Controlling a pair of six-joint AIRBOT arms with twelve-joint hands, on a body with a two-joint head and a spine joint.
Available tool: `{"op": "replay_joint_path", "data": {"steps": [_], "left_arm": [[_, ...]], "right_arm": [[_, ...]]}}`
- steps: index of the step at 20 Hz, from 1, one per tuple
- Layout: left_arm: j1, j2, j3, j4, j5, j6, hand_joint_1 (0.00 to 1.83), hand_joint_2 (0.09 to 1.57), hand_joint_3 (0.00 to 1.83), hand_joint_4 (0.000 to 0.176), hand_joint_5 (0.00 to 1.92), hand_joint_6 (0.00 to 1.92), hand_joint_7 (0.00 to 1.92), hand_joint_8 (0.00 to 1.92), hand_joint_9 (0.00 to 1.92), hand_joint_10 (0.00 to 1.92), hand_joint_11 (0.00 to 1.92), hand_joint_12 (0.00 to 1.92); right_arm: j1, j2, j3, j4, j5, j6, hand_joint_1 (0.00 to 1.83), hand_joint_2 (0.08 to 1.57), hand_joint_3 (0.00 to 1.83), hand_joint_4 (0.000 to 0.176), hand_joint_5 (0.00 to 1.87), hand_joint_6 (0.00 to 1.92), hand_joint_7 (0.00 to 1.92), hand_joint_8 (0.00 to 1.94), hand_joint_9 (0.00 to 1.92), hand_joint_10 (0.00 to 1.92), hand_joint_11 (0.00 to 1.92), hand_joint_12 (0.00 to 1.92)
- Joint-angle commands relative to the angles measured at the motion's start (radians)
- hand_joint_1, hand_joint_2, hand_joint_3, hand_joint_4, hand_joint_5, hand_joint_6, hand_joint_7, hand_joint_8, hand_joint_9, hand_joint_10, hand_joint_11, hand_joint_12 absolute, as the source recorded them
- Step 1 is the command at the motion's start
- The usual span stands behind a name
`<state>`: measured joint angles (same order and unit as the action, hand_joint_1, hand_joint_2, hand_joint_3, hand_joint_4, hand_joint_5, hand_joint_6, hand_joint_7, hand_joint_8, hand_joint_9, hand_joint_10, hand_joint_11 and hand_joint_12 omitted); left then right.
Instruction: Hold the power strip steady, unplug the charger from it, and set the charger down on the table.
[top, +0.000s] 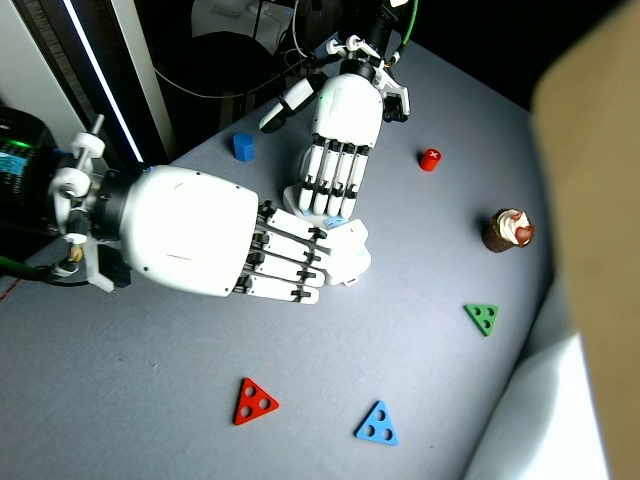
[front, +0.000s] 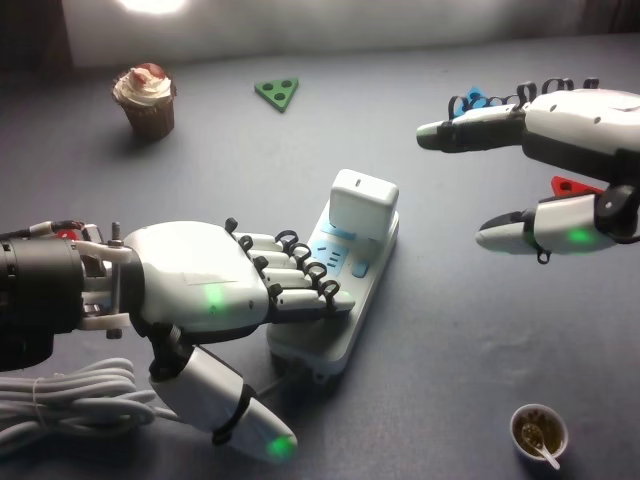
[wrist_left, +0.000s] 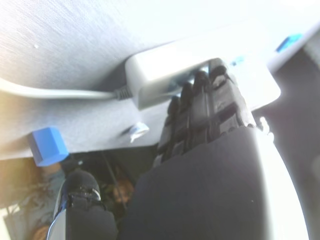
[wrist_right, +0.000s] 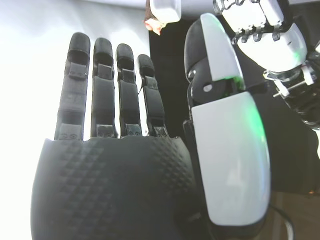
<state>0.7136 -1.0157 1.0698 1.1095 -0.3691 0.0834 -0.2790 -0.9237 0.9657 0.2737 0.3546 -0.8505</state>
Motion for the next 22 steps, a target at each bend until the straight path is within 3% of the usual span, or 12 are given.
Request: {"op": "replay_joint_path", "data": {"steps": [1, 6, 7, 22], "left_arm": [[-0.003, -0.011, 0.000, -0.013, -0.039, 0.000, 0.00, 0.95, 0.00, 0.000, 0.07, 0.00, 0.10, 0.00, 0.09, 0.00, 0.07, 0.07], [-0.003, -0.011, 0.002, -0.013, -0.043, 0.000, 0.00, 0.96, 0.00, 0.000, 0.05, 0.00, 0.09, 0.00, 0.08, 0.00, 0.08, 0.06], [-0.003, -0.010, 0.003, -0.013, -0.044, 0.000, 0.00, 0.96, 0.00, 0.000, 0.05, 0.00, 0.08, 0.00, 0.08, 0.00, 0.08, 0.06], [-0.007, -0.008, 0.006, -0.014, -0.045, -0.009, 0.00, 0.96, 0.00, 0.000, 0.04, 0.00, 0.08, 0.00, 0.06, 0.00, 0.09, 0.06]], "right_arm": [[-0.003, 0.004, 0.011, 0.000, 0.131, 0.026, 1.05, 1.14, 0.00, 0.000, 0.28, 0.00, 0.37, 0.00, 0.38, 0.01, 0.35, 0.15], [-0.016, -0.049, 0.067, -0.004, 0.129, 0.103, 1.05, 1.13, 0.00, 0.000, 0.29, 0.00, 0.37, 0.00, 0.39, 0.01, 0.35, 0.16], [-0.016, -0.062, 0.077, 0.016, 0.125, 0.100, 1.07, 1.10, 0.00, 0.000, 0.35, 0.01, 0.41, 0.00, 0.42, 0.00, 0.37, 0.18], [0.005, -0.181, 0.135, 0.226, 0.096, 0.000, 1.05, 1.13, 0.00, 0.000, 0.36, 0.01, 0.42, 0.01, 0.43, 0.00, 0.35, 0.22]]}}
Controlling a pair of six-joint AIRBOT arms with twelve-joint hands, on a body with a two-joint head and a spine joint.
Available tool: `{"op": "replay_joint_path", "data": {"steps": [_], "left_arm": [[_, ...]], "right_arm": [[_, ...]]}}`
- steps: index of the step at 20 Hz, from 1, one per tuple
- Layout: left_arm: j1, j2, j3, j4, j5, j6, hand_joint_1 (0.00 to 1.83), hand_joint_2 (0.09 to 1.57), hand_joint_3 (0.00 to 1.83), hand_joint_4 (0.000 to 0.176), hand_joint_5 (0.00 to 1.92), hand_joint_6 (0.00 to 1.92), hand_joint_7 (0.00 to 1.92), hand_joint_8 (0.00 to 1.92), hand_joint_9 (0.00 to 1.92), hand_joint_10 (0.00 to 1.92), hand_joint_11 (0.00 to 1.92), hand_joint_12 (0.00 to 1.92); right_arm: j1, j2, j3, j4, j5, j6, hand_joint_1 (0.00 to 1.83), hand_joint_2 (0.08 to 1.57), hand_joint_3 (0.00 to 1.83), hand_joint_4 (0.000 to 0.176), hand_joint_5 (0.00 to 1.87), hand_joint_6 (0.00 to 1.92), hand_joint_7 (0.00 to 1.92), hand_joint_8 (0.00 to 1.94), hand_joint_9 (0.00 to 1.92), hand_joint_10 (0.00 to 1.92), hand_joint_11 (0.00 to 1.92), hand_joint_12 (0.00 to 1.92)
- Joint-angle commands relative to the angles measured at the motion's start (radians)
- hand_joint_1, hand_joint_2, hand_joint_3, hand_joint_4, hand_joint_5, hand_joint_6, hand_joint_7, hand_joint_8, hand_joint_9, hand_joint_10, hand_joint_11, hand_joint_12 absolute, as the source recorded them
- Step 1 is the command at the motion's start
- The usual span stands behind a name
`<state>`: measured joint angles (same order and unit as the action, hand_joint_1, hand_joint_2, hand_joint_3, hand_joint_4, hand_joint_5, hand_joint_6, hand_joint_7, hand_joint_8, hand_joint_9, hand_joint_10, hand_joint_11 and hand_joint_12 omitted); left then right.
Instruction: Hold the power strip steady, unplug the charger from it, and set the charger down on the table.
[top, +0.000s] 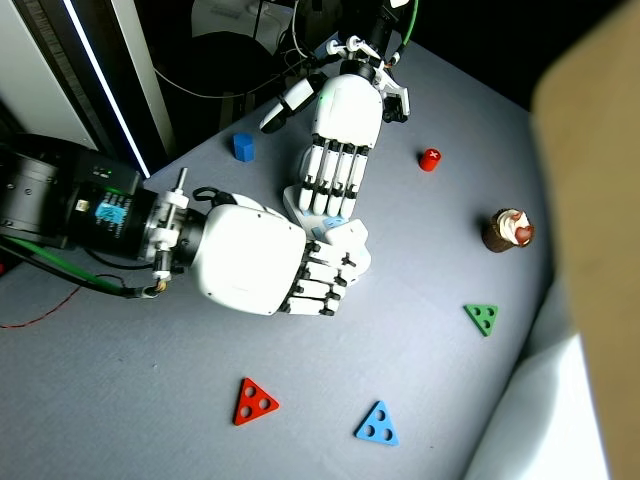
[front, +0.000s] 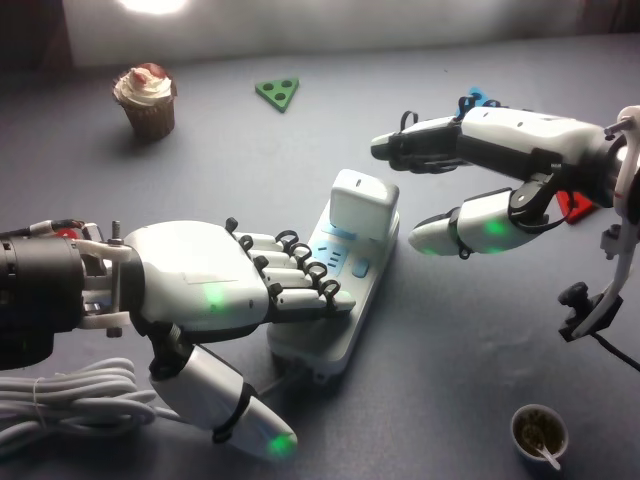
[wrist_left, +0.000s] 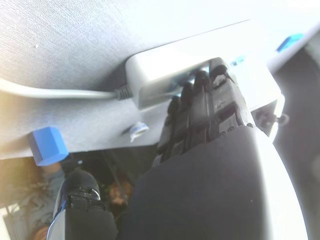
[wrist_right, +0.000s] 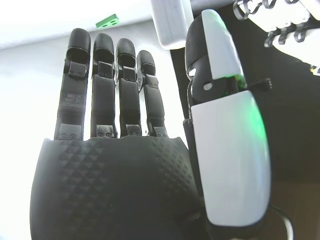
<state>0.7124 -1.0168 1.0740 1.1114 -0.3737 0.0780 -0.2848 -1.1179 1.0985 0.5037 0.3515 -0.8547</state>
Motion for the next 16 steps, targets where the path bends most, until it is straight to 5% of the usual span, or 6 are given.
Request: {"op": "replay_joint_path", "data": {"steps": [1, 16], "left_arm": [[-0.006, -0.007, 0.002, -0.016, -0.040, -0.005, 0.00, 0.96, 0.00, 0.000, 0.05, 0.00, 0.08, 0.00, 0.07, 0.00, 0.09, 0.06], [-0.011, -0.007, 0.003, -0.016, -0.036, -0.008, 0.00, 0.95, 0.00, 0.000, 0.05, 0.01, 0.08, 0.00, 0.07, 0.00, 0.08, 0.05]], "right_arm": [[0.012, 0.006, 0.007, 0.008, 0.102, 0.000, 1.05, 1.13, 0.00, 0.000, 0.37, 0.01, 0.43, 0.01, 0.43, 0.01, 0.35, 0.23], [0.045, -0.139, 0.141, 0.105, 0.094, -0.017, 1.09, 1.10, 0.00, 0.000, 0.37, 0.01, 0.41, 0.00, 0.42, 0.00, 0.34, 0.26]]}}
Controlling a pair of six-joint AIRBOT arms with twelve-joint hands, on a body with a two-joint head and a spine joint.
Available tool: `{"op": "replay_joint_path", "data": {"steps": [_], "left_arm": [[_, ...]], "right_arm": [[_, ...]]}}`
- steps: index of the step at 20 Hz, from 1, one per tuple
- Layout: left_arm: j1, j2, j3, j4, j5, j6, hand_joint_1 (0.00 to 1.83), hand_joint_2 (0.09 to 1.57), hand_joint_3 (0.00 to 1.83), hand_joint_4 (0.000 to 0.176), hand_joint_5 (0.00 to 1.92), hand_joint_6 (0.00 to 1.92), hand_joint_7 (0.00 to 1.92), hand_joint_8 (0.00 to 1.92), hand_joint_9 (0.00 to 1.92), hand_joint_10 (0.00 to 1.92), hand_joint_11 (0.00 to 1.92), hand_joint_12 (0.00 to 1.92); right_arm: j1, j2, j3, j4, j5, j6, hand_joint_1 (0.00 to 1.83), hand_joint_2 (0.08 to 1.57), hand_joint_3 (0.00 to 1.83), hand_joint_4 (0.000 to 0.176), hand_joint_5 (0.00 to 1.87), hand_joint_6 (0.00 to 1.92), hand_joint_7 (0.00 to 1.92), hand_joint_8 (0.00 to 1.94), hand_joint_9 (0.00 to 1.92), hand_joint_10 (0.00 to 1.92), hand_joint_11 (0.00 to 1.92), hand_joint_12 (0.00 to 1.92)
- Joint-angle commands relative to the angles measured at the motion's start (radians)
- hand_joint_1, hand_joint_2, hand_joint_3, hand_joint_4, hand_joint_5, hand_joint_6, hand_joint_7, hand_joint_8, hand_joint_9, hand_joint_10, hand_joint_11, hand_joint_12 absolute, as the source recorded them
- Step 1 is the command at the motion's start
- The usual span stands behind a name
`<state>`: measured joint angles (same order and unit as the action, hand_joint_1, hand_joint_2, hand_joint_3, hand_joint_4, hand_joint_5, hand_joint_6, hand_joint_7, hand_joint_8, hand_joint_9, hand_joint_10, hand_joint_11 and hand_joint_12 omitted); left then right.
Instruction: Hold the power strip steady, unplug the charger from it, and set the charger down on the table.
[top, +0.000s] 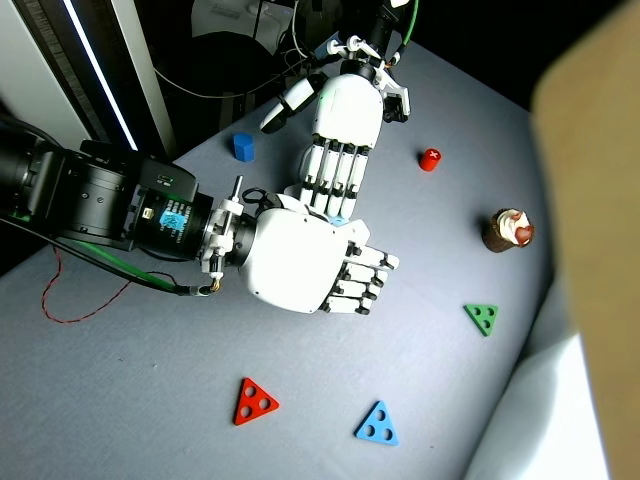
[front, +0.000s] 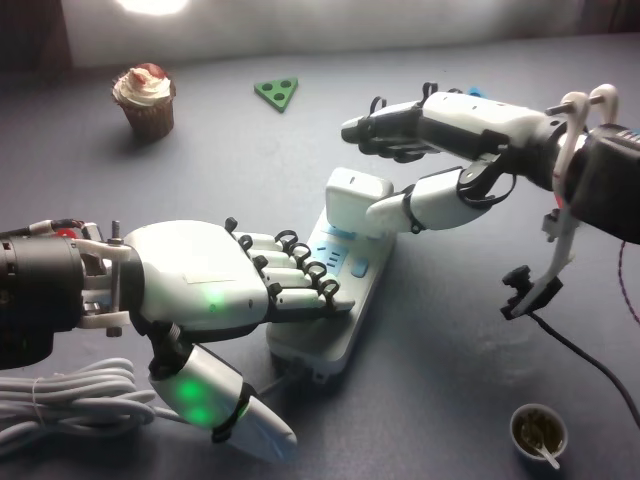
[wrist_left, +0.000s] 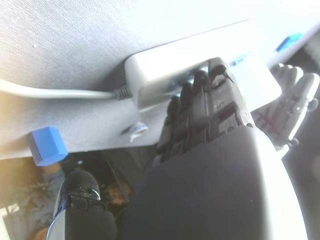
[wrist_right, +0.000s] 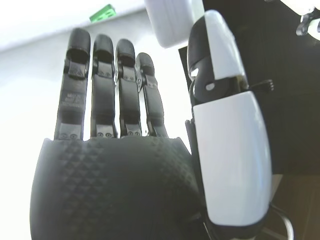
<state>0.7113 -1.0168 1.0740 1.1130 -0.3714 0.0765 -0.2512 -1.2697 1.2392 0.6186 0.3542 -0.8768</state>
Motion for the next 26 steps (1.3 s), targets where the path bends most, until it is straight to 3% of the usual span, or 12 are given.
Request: {"op": "replay_joint_path", "data": {"steps": [1, 26], "left_arm": [[-0.010, -0.008, 0.003, -0.018, -0.038, -0.007, 0.00, 0.95, 0.00, 0.000, 0.06, 0.01, 0.09, 0.01, 0.08, 0.01, 0.09, 0.05], [-0.022, -0.005, 0.004, -0.020, -0.033, -0.010, 0.00, 0.95, 0.00, 0.000, 0.06, 0.00, 0.10, 0.01, 0.09, 0.01, 0.11, 0.04]], "right_arm": [[0.012, 0.006, 0.006, -0.009, 0.091, 0.005, 1.08, 1.11, 0.00, 0.000, 0.37, 0.01, 0.41, 0.00, 0.42, 0.00, 0.33, 0.26], [0.006, -0.088, 0.065, -0.010, 0.079, 0.008, 1.06, 1.15, 0.00, 0.000, 0.39, 0.00, 0.46, 0.00, 0.47, 0.01, 0.37, 0.31]]}}
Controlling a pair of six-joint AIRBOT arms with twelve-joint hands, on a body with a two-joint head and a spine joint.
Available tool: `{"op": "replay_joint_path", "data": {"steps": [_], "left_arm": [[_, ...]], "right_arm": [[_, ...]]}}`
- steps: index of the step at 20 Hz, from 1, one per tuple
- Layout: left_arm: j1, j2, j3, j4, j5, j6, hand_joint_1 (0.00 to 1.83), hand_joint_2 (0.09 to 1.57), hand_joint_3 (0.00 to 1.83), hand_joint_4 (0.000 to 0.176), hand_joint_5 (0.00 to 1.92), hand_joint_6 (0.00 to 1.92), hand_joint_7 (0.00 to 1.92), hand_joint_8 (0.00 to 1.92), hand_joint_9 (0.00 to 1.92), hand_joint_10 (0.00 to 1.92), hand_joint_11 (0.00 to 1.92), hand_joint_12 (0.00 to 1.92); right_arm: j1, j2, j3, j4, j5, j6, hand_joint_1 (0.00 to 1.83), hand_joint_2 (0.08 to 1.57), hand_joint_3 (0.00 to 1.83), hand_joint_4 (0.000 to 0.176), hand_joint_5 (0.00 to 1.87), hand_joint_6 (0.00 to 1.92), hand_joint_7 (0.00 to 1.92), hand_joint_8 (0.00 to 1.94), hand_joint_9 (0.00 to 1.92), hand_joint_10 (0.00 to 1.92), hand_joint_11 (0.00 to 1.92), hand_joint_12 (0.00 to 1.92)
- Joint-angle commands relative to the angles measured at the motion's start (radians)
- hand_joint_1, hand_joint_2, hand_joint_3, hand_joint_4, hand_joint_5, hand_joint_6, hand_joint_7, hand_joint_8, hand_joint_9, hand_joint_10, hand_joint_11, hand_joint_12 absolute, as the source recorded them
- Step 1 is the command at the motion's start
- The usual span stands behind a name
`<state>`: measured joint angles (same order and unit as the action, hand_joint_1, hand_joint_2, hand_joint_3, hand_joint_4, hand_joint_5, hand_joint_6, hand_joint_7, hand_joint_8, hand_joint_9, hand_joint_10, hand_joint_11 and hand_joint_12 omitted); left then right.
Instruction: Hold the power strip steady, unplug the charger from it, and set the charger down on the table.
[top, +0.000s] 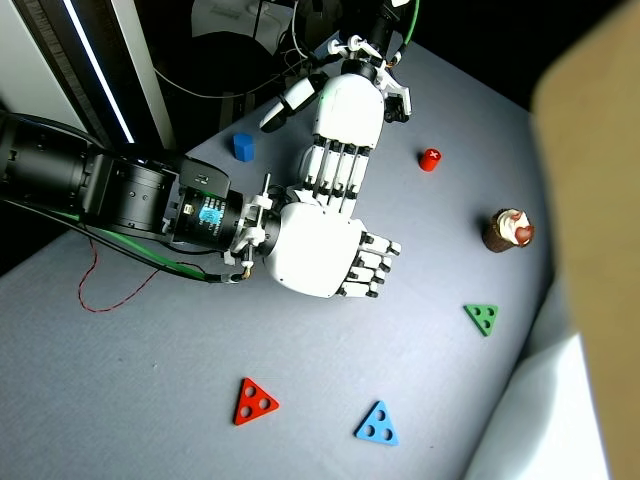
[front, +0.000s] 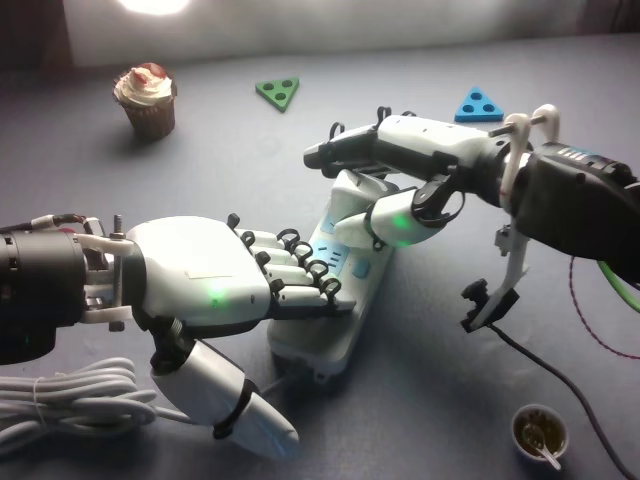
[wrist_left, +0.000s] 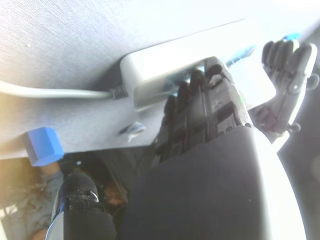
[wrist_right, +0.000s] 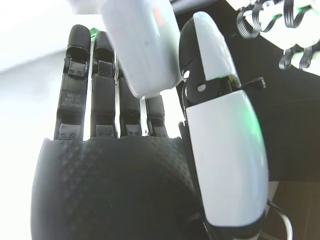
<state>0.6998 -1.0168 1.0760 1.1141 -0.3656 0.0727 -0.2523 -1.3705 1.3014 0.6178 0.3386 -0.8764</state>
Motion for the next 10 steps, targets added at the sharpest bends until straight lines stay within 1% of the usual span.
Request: {"op": "replay_joint_path", "data": {"steps": [1, 5, 6, 7, 10], "left_arm": [[-0.011, -0.006, 0.002, -0.021, -0.038, -0.006, 0.00, 0.95, 0.00, 0.000, 0.06, 0.00, 0.10, 0.00, 0.08, 0.00, 0.11, 0.04], [-0.012, -0.006, 0.002, -0.021, -0.037, -0.007, 0.00, 0.95, 0.00, 0.000, 0.06, 0.00, 0.09, 0.00, 0.08, 0.00, 0.10, 0.04], [-0.013, -0.006, 0.002, -0.021, -0.037, -0.007, 0.00, 0.95, 0.00, 0.000, 0.07, 0.01, 0.10, 0.01, 0.09, 0.01, 0.12, 0.05], [-0.014, -0.006, 0.002, -0.021, -0.037, -0.007, 0.00, 0.95, 0.00, 0.000, 0.07, 0.00, 0.10, 0.00, 0.09, 0.00, 0.12, 0.04], [-0.015, -0.006, 0.002, -0.021, -0.036, -0.007, 0.00, 0.95, 0.00, 0.000, 0.07, 0.01, 0.11, 0.01, 0.10, 0.01, 0.12, 0.04]], "right_arm": [[0.006, 0.009, 0.007, -0.009, 0.095, 0.007, 1.07, 1.15, 0.00, 0.000, 0.39, 0.00, 0.46, 0.00, 0.47, 0.00, 0.37, 0.31], [-0.001, -0.003, 0.018, -0.021, 0.099, 0.007, 1.09, 1.12, 0.00, 0.000, 0.43, 0.00, 0.51, 0.01, 0.51, 0.01, 0.39, 0.38], [-0.001, -0.003, 0.018, -0.021, 0.099, 0.007, 1.07, 1.13, 0.00, 0.000, 0.42, 0.00, 0.49, 0.00, 0.50, 0.00, 0.37, 0.38], [-0.001, -0.001, 0.018, -0.021, 0.100, 0.007, 1.08, 1.12, 0.00, 0.000, 0.43, 0.00, 0.49, 0.00, 0.50, 0.00, 0.36, 0.43], [-0.001, -0.001, 0.029, -0.021, 0.101, 0.007, 1.08, 1.11, 0.00, 0.000, 0.46, 0.01, 0.50, 0.00, 0.51, 0.00, 0.37, 0.45]]}}
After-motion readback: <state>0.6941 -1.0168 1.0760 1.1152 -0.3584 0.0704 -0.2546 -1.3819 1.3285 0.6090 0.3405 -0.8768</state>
